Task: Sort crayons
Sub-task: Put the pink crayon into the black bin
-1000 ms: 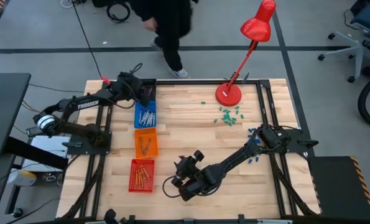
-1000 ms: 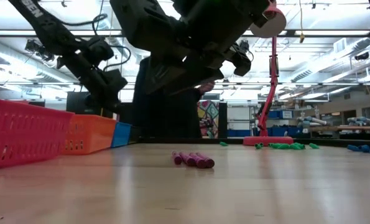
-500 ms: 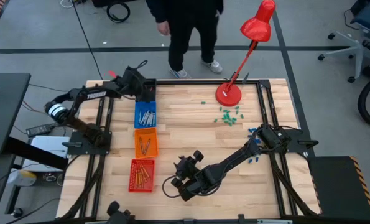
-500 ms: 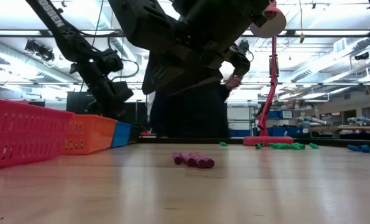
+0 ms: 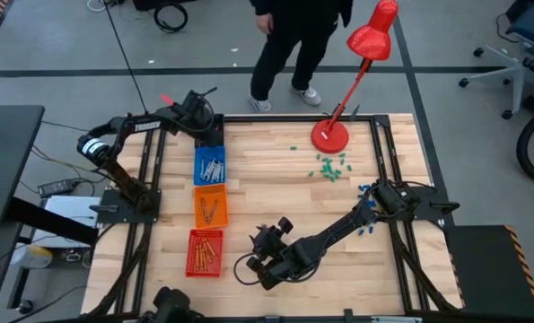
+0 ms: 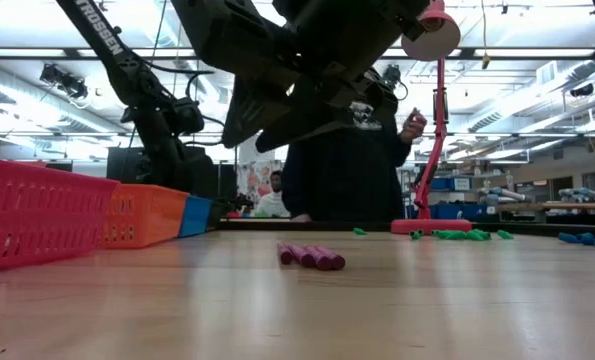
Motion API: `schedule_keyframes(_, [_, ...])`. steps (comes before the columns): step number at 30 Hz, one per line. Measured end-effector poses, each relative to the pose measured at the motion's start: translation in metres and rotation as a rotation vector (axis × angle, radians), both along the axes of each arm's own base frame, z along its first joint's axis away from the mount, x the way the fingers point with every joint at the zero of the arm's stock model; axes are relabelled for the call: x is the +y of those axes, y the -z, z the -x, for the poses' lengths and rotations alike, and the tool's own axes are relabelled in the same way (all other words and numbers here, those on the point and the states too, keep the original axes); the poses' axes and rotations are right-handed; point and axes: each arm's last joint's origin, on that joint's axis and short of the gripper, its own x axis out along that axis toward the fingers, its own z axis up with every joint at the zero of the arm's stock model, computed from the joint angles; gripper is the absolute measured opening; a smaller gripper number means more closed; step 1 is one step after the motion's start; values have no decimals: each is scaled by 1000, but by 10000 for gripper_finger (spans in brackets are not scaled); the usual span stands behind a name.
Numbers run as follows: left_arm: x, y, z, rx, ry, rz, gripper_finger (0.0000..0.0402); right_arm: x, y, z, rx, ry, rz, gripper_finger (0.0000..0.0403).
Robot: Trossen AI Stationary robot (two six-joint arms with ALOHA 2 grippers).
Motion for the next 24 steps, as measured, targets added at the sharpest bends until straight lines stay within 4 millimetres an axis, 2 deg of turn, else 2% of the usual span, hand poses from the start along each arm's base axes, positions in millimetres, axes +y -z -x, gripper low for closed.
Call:
schedule_keyframes(11, [3, -3, 8, 35, -33, 57, 52, 3, -3, -4, -15, -35, 10, 165])
schedule_keyframes(24, [4, -6, 7, 19, -32, 36, 111, 3, -3, -4, -16, -42, 9, 165])
